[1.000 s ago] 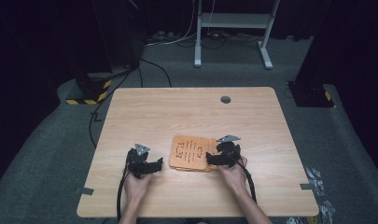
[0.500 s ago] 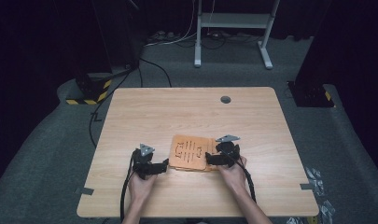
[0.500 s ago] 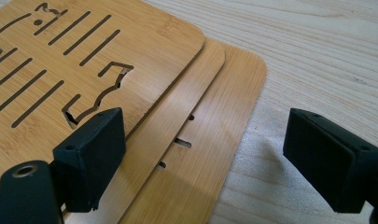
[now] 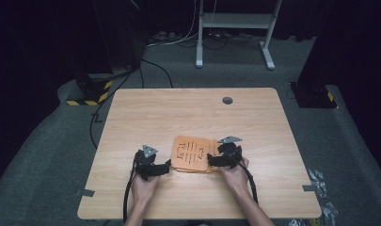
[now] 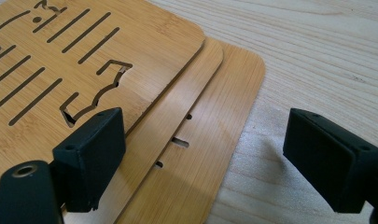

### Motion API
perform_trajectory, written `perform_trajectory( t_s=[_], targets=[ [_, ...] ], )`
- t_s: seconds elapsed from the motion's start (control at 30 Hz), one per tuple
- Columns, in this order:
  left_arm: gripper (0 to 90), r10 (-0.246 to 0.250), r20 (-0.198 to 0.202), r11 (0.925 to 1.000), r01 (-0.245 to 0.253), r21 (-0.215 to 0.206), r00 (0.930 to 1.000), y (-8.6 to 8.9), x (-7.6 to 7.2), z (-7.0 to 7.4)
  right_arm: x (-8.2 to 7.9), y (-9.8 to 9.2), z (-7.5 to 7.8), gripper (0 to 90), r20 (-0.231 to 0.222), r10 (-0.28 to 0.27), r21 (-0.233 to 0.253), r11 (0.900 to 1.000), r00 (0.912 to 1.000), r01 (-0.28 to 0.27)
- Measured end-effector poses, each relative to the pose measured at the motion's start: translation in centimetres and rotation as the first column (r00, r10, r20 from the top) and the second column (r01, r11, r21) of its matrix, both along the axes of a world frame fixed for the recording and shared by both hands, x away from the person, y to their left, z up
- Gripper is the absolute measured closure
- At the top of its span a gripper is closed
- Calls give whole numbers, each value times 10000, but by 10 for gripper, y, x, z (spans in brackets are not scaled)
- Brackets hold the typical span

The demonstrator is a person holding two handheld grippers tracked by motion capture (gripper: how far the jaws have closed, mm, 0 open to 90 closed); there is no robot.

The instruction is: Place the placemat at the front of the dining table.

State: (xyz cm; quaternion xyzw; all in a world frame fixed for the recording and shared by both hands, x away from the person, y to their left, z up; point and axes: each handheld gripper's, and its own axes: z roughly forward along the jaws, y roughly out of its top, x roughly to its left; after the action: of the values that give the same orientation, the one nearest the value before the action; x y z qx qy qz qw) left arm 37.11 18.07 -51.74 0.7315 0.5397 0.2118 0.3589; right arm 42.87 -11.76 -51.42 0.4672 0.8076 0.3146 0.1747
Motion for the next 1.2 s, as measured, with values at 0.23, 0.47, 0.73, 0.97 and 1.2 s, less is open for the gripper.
perform_trajectory(
  t_s=[0.23,0.47,0.73,0.97,1.2],
  targets=[
    [148,-290,-54,9979,293,580,9996,-10,8,5,0,0,1,129,-129,14,36,10000,9999,-13],
    [148,-164,-225,9971,180,740,9996,-9,8,3,0,-1,0,128,-123,30,19,10000,9999,-30],
    [141,-296,-258,9978,310,578,9992,-7,10,1,1,-1,0,128,-116,14,-2,10000,9999,-14],
    [142,-263,-272,9977,279,615,9993,-7,11,-1,1,-3,2,127,17,-47,6,10000,10000,47],
    [144,-261,-327,9969,285,735,9991,-8,12,-2,0,-5,5,127,45,40,99,9999,10000,-40]
  ],
)
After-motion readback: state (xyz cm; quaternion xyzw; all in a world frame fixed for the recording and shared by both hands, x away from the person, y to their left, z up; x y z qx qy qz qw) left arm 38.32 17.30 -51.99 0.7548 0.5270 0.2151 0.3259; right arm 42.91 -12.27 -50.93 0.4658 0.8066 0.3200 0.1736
